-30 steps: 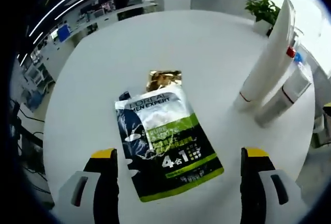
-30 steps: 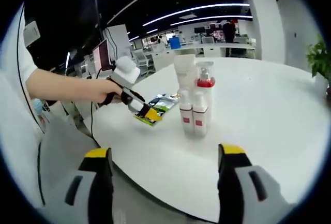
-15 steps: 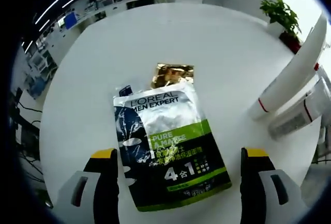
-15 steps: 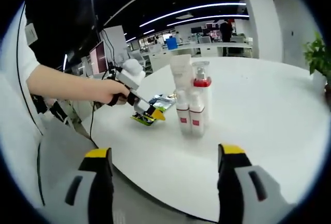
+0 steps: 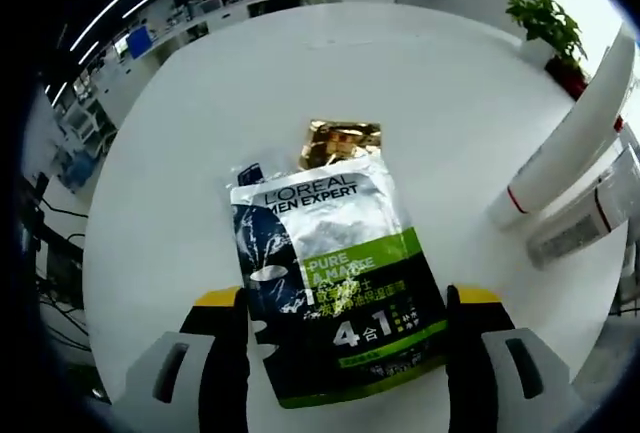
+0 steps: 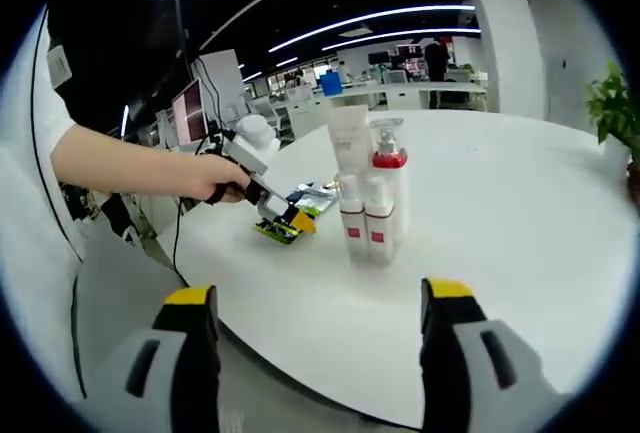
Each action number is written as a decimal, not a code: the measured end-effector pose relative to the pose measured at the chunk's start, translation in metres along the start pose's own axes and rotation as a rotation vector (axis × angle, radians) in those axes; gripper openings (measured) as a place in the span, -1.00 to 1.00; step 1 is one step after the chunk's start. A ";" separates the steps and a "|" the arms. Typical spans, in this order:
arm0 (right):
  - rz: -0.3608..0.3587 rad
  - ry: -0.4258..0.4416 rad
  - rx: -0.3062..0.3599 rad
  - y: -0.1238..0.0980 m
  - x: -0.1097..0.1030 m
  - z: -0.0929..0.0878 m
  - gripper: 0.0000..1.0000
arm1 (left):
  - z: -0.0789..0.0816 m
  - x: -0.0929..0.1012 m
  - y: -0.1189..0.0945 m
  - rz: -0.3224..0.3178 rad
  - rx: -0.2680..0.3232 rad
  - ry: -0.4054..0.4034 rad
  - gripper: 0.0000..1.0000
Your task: Arrange the skincare products in the storage area until every visible bottle or jar stands upright without overlapping.
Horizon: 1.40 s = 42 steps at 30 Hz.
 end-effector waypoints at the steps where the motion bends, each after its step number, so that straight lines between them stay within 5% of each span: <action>1: -0.001 0.001 0.000 0.000 0.000 0.000 0.67 | 0.000 0.000 0.001 -0.003 0.001 0.005 0.52; 5: -0.003 0.001 0.004 0.000 0.000 0.000 0.67 | 0.001 0.000 0.000 -0.001 -0.003 -0.003 0.46; 8: -0.004 0.002 0.004 0.000 0.001 0.000 0.67 | 0.001 0.000 -0.004 -0.006 0.002 0.001 0.11; 17: -0.007 0.003 0.007 -0.001 0.001 0.001 0.66 | -0.003 -0.001 -0.001 -0.007 0.014 0.010 -0.01; 25: -0.009 0.001 0.006 -0.001 0.001 0.001 0.66 | -0.005 0.000 -0.005 -0.020 0.069 0.013 -0.62; 42: -0.010 -0.007 0.006 -0.001 0.001 0.001 0.66 | -0.012 -0.003 -0.010 -0.038 0.101 -0.012 -0.76</action>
Point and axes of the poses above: the point that each gripper's makers call its tool centre point, and the gripper's own axes: y roughly forward along the fingers, x roughly to its right, z roughly out of its top, the point moved 5 cm from there along -y, roughly backward along the fingers, and after that the axes turned 12 degrees about y, right-handed, at the moved point
